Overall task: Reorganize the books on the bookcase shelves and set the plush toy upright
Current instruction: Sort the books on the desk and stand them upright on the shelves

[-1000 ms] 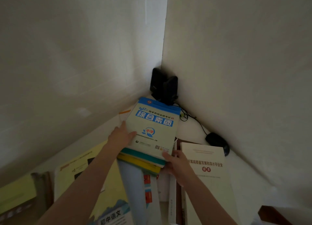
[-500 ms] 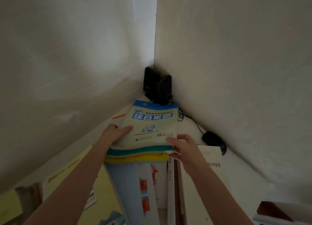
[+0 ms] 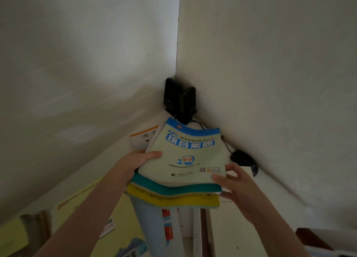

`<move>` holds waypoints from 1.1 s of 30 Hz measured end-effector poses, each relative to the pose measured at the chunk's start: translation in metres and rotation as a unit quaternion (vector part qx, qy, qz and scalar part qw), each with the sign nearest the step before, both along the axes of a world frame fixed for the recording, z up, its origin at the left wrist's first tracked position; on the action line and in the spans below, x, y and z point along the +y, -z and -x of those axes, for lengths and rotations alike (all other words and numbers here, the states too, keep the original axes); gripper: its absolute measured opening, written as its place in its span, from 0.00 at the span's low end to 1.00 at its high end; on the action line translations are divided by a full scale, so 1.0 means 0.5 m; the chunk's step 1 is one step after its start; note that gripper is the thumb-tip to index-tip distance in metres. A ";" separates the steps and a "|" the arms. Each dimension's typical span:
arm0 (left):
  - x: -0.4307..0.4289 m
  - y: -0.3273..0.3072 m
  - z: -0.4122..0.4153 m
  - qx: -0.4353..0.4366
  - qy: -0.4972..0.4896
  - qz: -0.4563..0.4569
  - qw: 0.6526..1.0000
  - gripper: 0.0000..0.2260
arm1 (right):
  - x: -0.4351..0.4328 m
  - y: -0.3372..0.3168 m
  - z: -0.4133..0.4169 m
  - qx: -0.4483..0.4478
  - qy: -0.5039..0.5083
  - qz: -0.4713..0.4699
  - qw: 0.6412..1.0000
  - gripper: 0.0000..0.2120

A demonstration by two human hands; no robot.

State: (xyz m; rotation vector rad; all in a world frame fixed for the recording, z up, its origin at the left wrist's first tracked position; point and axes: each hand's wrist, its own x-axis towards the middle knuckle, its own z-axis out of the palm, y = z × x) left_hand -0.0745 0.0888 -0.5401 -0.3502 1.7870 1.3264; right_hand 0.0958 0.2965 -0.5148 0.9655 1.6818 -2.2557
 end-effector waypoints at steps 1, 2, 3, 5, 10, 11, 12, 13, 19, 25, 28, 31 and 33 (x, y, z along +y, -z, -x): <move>-0.009 -0.012 -0.013 0.013 -0.008 -0.008 1.000 0.15 | -0.003 0.000 -0.014 0.004 -0.008 0.007 1.000 0.18; -0.024 -0.024 -0.024 0.028 -0.022 -0.017 0.999 0.15 | -0.008 0.002 -0.028 0.005 -0.012 0.022 1.000 0.18; -0.042 -0.038 -0.038 0.043 -0.041 -0.026 0.998 0.17 | -0.016 0.005 -0.041 0.004 -0.016 0.042 0.999 0.19; -0.086 -0.063 -0.069 0.072 -0.082 -0.047 0.993 0.25 | -0.039 0.012 -0.059 0.001 -0.029 0.091 0.995 0.26; -0.198 -0.123 -0.155 0.098 -0.168 -0.166 0.967 0.26 | -0.086 0.005 -0.031 0.023 -0.089 0.242 0.966 0.45; -0.218 -0.125 -0.172 0.103 -0.184 -0.185 0.960 0.30 | -0.096 0.000 -0.016 0.023 -0.121 0.248 0.961 0.45; -0.239 -0.125 -0.189 0.111 -0.203 -0.205 0.951 0.33 | -0.111 -0.006 0.003 0.021 -0.153 0.244 0.957 0.45; -0.251 -0.119 -0.203 0.117 -0.214 -0.219 0.945 0.34 | -0.122 -0.006 0.021 0.020 -0.181 0.235 0.955 0.44; -0.329 -0.093 -0.261 0.162 -0.231 -0.274 0.919 0.30 | -0.192 0.005 0.073 0.092 -0.224 0.126 0.962 0.34; -0.389 -0.084 -0.253 0.225 -0.178 -0.262 0.921 0.37 | -0.219 0.004 0.050 0.184 -0.218 0.034 0.958 0.31; -0.387 -0.083 -0.238 0.278 -0.137 -0.195 0.930 0.45 | -0.206 -0.018 0.045 0.178 -0.243 -0.042 0.953 0.30; -0.375 -0.075 -0.242 0.315 -0.115 -0.139 0.932 0.45 | -0.207 -0.023 0.044 0.136 -0.317 -0.155 0.926 0.29; -0.362 -0.077 -0.247 0.354 -0.124 -0.111 0.920 0.39 | -0.216 -0.026 0.045 0.134 -0.310 -0.195 0.921 0.27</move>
